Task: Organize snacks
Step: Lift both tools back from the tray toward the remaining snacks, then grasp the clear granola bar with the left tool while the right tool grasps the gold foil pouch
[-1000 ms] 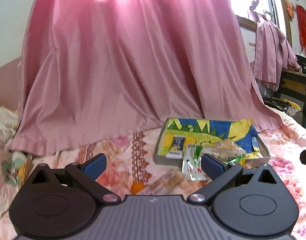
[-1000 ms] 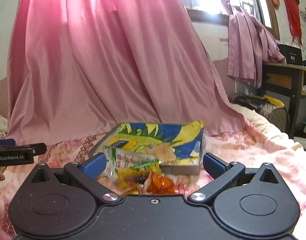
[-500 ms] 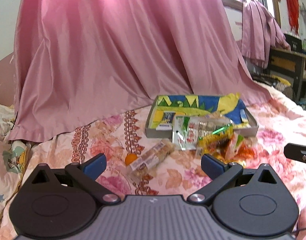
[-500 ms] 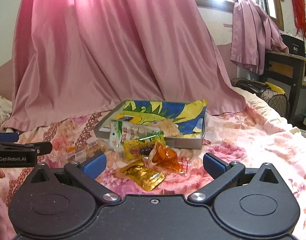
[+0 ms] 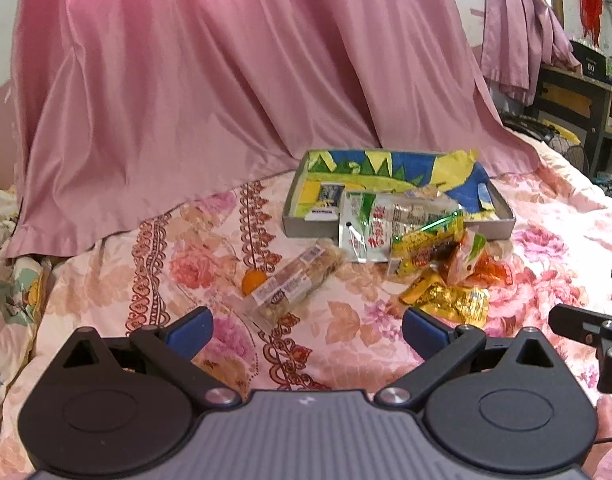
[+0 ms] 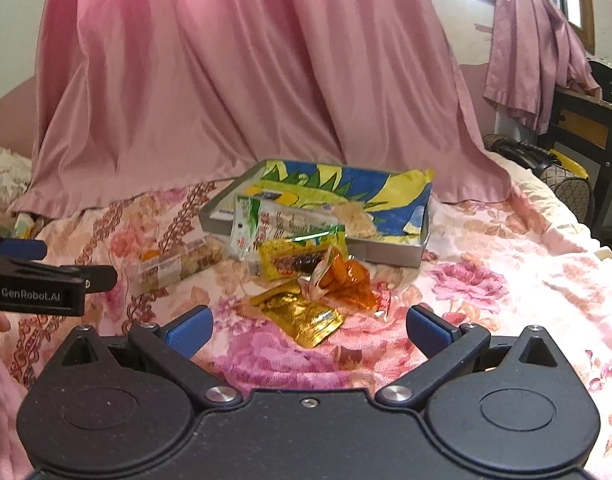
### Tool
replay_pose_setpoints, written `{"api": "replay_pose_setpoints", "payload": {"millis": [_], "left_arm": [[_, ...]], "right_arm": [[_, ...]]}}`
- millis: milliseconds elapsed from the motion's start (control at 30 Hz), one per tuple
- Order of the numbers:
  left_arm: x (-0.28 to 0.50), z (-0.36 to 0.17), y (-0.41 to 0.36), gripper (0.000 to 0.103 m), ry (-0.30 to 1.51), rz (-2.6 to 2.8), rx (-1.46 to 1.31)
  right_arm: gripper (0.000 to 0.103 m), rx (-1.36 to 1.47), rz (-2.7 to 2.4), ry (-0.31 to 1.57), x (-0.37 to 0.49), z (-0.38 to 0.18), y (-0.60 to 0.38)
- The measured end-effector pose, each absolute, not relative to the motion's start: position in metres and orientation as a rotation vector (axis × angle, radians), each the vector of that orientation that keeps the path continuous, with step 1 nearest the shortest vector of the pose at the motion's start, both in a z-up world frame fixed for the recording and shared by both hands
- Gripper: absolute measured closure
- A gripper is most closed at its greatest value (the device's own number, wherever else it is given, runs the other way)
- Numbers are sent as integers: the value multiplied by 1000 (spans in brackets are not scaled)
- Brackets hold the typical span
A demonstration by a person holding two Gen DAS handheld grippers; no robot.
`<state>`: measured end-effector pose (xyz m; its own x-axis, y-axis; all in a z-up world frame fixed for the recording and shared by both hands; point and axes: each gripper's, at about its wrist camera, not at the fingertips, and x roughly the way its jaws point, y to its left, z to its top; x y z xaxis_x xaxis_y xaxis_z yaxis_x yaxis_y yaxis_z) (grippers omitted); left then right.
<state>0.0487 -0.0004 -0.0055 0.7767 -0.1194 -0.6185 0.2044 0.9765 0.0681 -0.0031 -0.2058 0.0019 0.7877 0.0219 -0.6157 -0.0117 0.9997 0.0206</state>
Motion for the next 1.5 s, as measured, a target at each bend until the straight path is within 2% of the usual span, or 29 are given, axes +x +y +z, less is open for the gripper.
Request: {"api": "replay_pose_setpoints", "payload": {"millis": [500,700,933,1233,1500], "left_arm": [[103,-18,16,0,815,-213,74],[118,-21,26,0,831,-194,67],[149,-28,48,0,894,-239,-78],[191,-47,37,0,891,-253,69],[220,-77,35,1,980,-254,105]], "right_arm": [[1,29,80,773,30,-17,-208],[1,-48,126,792,51,-21,-206],[1,-166,295,791,74,-20,-213],[1,-156,465,930,112,-57,-214],[2,-57,408,989,145,-83,-221]]}}
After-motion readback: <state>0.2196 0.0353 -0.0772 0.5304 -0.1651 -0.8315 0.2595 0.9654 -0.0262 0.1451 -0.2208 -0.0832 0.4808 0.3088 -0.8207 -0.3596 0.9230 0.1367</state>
